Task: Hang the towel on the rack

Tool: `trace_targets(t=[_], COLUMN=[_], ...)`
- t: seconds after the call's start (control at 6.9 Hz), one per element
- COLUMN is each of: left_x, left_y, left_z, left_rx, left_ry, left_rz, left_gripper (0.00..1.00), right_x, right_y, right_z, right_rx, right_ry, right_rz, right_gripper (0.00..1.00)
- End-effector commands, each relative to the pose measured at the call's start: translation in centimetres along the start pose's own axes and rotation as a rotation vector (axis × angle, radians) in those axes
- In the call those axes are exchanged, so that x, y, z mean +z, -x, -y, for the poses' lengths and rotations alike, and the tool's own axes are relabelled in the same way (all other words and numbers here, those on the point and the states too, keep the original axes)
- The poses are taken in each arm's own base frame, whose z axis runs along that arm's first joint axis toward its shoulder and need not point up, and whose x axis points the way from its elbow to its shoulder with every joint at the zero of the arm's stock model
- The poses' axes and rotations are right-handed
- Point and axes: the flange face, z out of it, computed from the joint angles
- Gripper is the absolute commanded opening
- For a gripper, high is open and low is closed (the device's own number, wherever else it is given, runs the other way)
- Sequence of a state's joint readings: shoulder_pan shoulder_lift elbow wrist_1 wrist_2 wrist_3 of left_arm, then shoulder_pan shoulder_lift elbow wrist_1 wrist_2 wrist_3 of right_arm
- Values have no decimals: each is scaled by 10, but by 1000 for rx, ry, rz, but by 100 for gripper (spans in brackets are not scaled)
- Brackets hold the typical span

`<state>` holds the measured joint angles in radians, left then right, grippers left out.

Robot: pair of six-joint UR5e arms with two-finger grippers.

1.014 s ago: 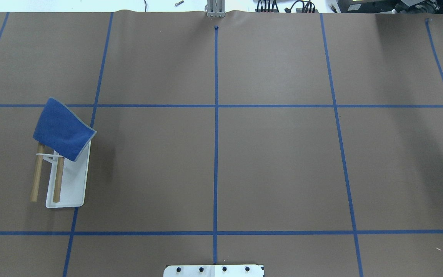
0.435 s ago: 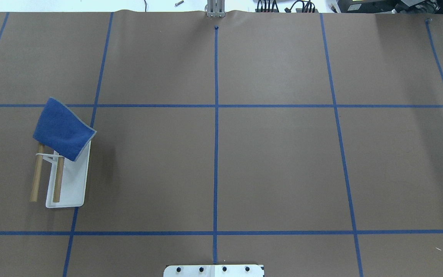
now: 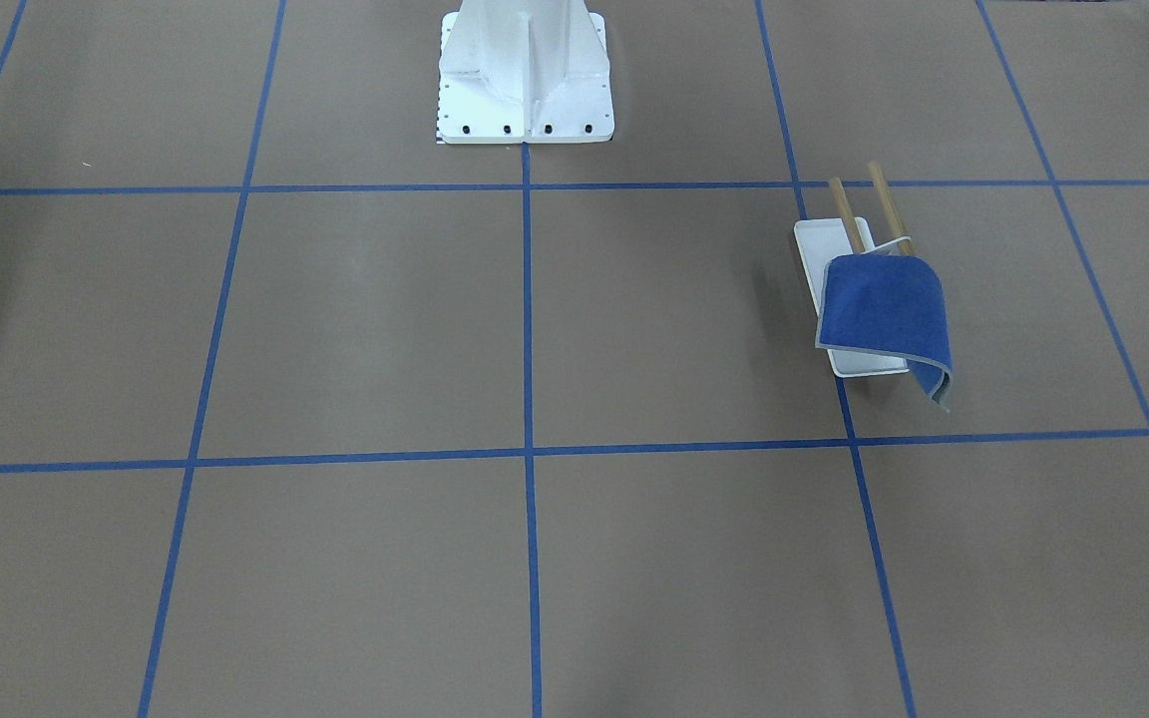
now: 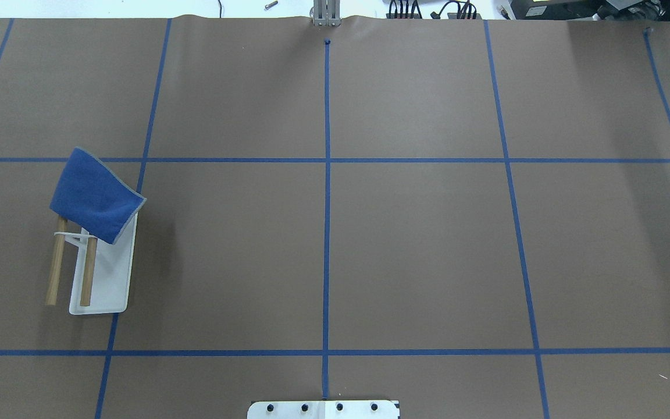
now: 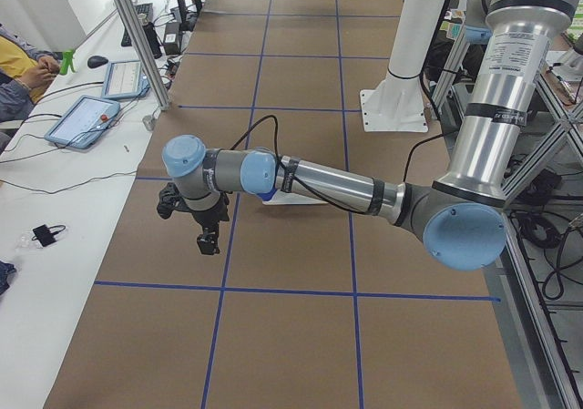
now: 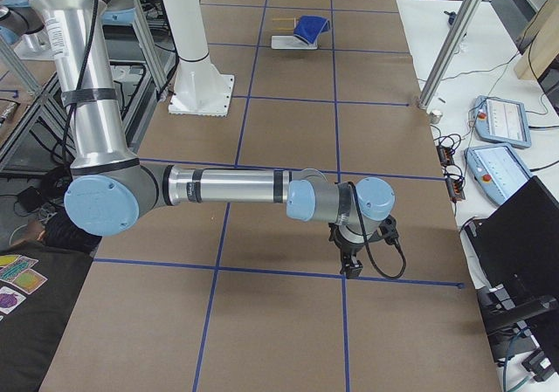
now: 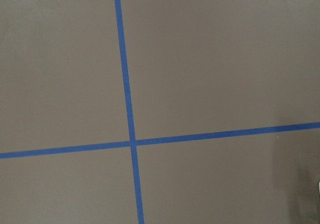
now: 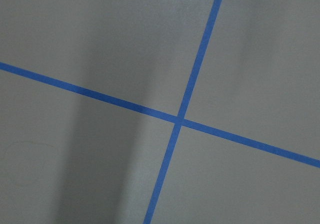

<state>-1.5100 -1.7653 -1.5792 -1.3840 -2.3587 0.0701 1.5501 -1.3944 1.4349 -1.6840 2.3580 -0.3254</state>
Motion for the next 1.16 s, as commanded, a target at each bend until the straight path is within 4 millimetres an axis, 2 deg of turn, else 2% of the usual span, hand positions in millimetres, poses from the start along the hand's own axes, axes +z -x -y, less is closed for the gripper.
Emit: trace_targets(t=[0.0,0.29,0.43,0.58,1.01], left_x=[23,18,12,2,1], left_y=[23,18,11,1,-4], left_z=[-35,-38,-48,-49,-50], left_rx=[124,138,145,158,164], left_ry=[23,11,-4,-22,-28], left_rz=[-6,-5,-3,-3,-23], left_gripper=[97,97,97,98,98], right_x=[-5,-13,-14,-11,-8], right_y=[6,18,20,22,27], right_z=[6,10,11,12,15], right_rx=[2,-4,-5,-10,-21], right_ry=[9,-5,-9,-6,-4], right_rz=[4,-1,4,5,8], right_gripper=[100,100,100,100,100])
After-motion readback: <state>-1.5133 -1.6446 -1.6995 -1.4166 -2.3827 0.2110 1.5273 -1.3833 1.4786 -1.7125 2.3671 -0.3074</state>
